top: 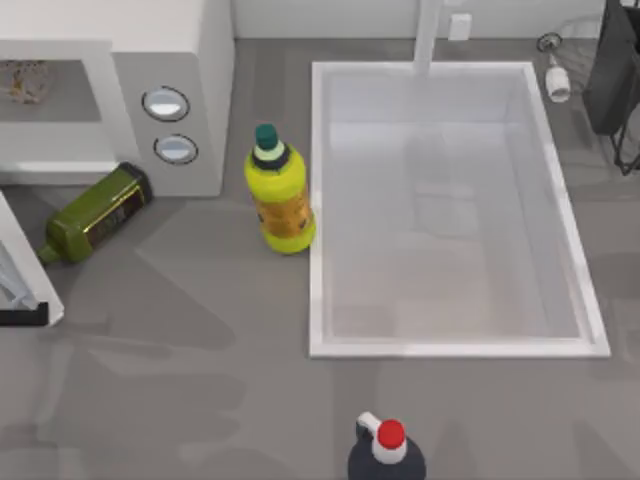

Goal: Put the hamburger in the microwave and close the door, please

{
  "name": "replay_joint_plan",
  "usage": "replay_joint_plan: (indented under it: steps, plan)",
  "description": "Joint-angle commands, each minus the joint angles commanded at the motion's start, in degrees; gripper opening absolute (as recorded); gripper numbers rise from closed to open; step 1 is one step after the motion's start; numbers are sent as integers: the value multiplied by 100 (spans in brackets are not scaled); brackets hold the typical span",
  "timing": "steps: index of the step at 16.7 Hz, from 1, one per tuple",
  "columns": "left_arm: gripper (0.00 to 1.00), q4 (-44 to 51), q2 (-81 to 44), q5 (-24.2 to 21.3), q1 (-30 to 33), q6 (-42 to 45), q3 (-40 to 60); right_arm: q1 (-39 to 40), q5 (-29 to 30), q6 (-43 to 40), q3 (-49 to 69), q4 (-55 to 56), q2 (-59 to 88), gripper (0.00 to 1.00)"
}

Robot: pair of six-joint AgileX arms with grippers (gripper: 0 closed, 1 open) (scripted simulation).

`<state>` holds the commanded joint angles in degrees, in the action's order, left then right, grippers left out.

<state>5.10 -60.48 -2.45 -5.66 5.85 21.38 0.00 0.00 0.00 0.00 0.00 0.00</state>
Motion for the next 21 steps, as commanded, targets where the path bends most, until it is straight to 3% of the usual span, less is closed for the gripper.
replay_joint_plan:
  steps: [6,12,21]
  plan:
    - [0,-55,-79,-32,26,72,119,0,0,0,0,0,0,100]
    - [0,-578,-1244,-115,489,476,1367,0,0,0,0,0,0,100]
    - [0,-1164,-2881,171,257,-155,1733,0,0,0,0,0,0,100]
